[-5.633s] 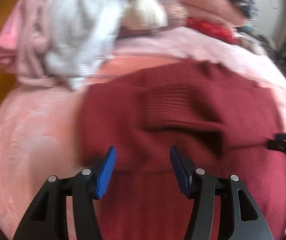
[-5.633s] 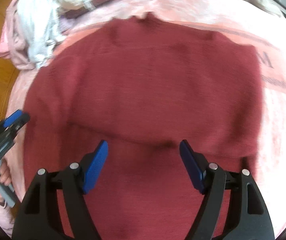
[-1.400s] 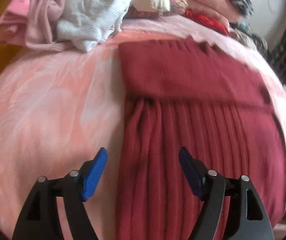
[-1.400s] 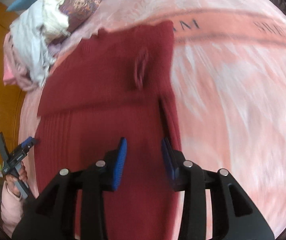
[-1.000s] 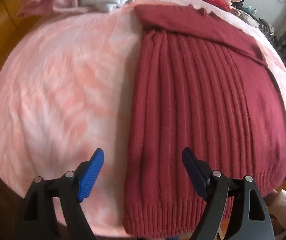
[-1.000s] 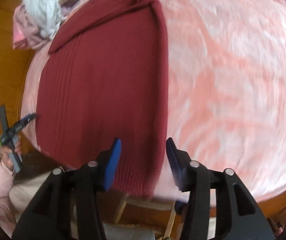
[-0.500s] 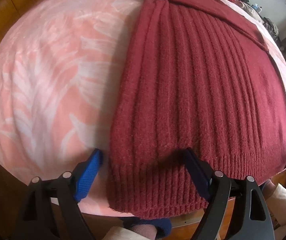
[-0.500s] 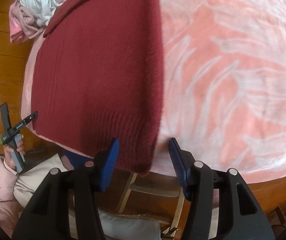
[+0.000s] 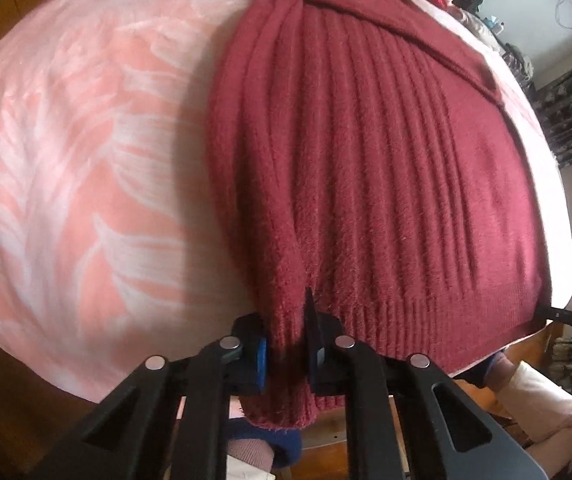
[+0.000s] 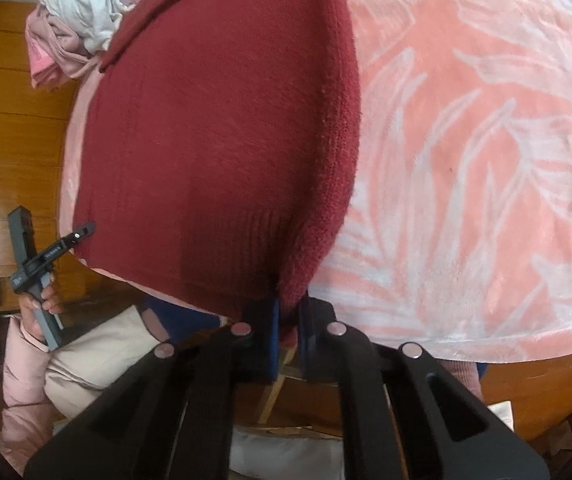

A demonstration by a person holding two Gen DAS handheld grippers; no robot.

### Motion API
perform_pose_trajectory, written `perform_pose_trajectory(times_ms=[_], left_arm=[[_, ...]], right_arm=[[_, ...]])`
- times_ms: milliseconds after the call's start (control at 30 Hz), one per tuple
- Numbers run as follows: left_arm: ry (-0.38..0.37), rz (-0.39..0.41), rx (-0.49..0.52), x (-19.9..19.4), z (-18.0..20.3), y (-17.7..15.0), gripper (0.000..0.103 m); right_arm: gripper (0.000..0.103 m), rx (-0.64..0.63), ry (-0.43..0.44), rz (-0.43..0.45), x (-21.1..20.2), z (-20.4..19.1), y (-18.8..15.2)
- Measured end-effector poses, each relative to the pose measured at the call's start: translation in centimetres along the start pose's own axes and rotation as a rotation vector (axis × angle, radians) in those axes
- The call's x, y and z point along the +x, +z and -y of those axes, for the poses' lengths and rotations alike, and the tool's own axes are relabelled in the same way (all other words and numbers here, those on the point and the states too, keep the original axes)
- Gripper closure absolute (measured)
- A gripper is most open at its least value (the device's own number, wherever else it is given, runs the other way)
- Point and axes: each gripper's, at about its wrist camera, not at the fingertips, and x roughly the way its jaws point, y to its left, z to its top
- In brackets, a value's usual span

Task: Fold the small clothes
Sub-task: 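Lift the hem with both tools and fold it toward the collar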

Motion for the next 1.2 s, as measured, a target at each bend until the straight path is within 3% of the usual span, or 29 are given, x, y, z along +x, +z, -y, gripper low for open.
perform_pose_trajectory(times_ms=[200, 400, 800, 1033, 1200], left_arm=[[-0.122, 0.073, -0.067, -3.2, 0.2, 1.6, 0.09], [-0.158, 0.143, -0.096, -5.0, 1.0, 4.4, 0.09], [-0.025, 0.222, -0.111, -3.8, 1.8, 11.9, 0.089], [0.011, 0.174, -0.165, -0.8, 1.3, 15.4, 0.089], [-0.011, 0.142, -0.226, 1.3, 0.8, 18.1, 0.088]], right_arm=[[0.098, -0.012, 0.082, 0.093, -3.2, -1.8, 1.4], [0.098, 0.026, 0.091, 0.165, -5.6, -2.4, 4.4], [0.098, 0.146, 0.008, 0.226, -5.5, -1.5, 12.7], [0.098, 0.175, -0.011, 0.215, -4.2, -1.4, 17.2], [0.096, 0.216, 0.015, 0.204, -2.6, 0.1, 21.1]])
